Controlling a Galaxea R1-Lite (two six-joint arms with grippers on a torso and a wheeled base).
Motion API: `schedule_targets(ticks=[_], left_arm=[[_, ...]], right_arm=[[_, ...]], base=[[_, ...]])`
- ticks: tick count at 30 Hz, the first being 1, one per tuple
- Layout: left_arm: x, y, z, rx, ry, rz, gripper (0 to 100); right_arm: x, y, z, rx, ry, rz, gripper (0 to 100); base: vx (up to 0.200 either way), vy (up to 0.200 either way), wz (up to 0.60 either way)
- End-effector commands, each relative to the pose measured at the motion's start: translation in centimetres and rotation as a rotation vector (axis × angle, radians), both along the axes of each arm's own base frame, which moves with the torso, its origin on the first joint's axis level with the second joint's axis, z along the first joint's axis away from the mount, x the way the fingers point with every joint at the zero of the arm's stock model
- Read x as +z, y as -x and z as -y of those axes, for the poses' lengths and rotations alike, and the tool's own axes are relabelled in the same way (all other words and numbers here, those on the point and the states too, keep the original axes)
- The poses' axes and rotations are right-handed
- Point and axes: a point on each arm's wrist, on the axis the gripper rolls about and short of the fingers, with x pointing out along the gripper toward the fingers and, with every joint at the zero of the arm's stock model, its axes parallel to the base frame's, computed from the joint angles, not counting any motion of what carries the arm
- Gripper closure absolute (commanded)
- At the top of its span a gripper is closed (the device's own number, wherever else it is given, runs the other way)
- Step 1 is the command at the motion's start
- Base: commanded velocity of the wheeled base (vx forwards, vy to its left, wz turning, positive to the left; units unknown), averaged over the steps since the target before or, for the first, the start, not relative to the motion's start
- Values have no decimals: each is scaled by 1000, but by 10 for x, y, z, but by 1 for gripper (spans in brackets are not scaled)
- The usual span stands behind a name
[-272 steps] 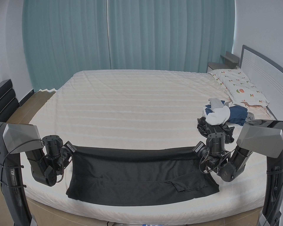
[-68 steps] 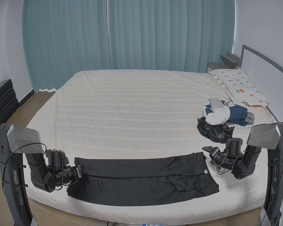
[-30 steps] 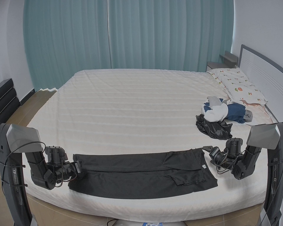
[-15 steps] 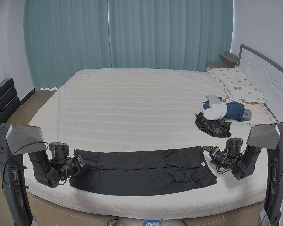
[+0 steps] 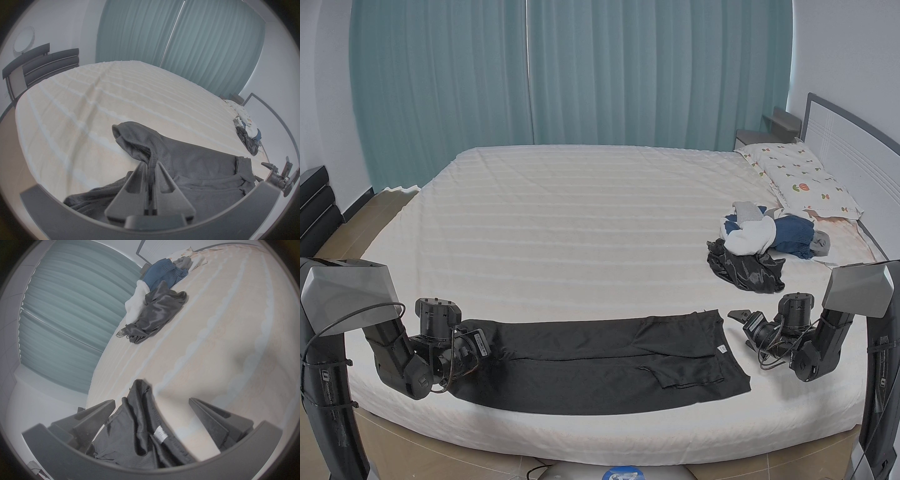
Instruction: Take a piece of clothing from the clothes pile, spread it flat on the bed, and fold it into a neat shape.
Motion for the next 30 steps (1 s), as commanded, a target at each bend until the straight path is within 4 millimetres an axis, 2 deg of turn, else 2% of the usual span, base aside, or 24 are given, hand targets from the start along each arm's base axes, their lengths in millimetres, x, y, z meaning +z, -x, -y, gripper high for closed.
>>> schedule_targets(ticks=[1, 14, 21, 30], left_arm=[[15, 1, 11, -20, -5, 30, 100], [38, -6, 51, -61, -50, -22, 100], [57, -16, 84, -67, 10, -109, 100], [79, -28, 116, -58, 79, -150, 100]], right_arm=[[0, 0, 0, 2, 0, -1, 0], [-3, 0, -1, 2, 5, -5, 0], [-4, 0, -1, 2, 7, 0, 0], [-4, 0, -1, 0, 7, 0, 0]], base=[[0, -200, 0], [0, -200, 0], [0, -200, 0], [0, -200, 0]])
